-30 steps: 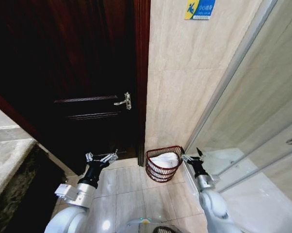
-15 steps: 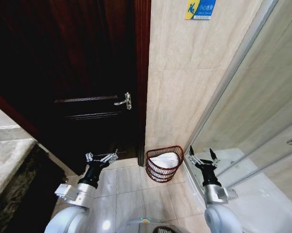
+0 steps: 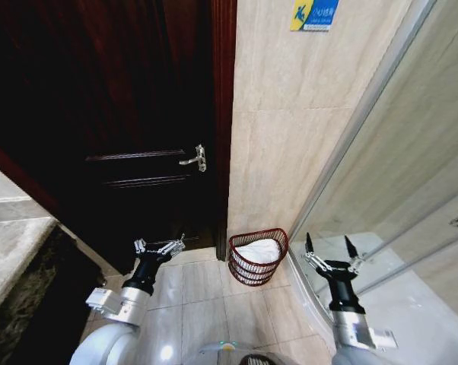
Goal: Discard the used towel into the hamper.
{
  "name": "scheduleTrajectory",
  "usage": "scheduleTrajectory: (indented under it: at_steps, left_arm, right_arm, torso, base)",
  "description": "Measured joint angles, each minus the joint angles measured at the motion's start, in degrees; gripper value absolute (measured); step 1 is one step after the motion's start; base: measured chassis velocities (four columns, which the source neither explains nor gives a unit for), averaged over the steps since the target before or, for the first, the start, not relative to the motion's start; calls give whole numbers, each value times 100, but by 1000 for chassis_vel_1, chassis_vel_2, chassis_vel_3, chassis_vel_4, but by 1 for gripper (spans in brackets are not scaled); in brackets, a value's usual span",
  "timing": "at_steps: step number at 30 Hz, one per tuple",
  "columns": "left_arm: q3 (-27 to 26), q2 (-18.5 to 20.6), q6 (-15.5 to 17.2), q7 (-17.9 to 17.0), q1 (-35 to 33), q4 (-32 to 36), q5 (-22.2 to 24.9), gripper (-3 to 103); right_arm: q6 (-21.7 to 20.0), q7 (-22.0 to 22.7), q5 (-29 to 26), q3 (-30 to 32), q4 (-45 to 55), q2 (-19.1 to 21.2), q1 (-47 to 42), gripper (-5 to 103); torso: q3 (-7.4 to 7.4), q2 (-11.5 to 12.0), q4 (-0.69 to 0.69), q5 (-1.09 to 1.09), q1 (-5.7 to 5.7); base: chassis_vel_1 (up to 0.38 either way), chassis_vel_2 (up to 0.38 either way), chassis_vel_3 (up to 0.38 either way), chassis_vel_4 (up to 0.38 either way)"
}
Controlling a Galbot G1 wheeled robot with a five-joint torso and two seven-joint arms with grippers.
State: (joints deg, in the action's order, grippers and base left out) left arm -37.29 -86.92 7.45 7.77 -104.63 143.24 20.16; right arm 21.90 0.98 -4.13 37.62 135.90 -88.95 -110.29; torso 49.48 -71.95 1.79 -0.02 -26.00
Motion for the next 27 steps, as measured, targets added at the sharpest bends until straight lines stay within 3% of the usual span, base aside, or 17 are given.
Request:
scheduleTrajectory:
  at_steps: [6, 15, 27]
  left_arm:
    - [0, 0, 0, 0, 0, 0, 0, 100]
    - [0, -1, 0, 0, 0, 0, 0, 100]
    - [0, 0, 0, 0, 0, 0, 0, 100]
  right_arm:
    - [331, -9, 47, 74, 12, -271, -30, 100]
    - [597, -12, -58, 126, -120, -316, -199, 100]
    - [513, -61, -328, 254, -175, -295, 27, 100]
  torso:
    - [0, 0, 0, 2, 0]
    - [0, 0, 1, 2, 0]
    - [0, 0, 1, 1, 0]
  base:
    - [0, 0, 0, 0]
    - [0, 0, 0, 0]
    - [-25, -20, -20, -22]
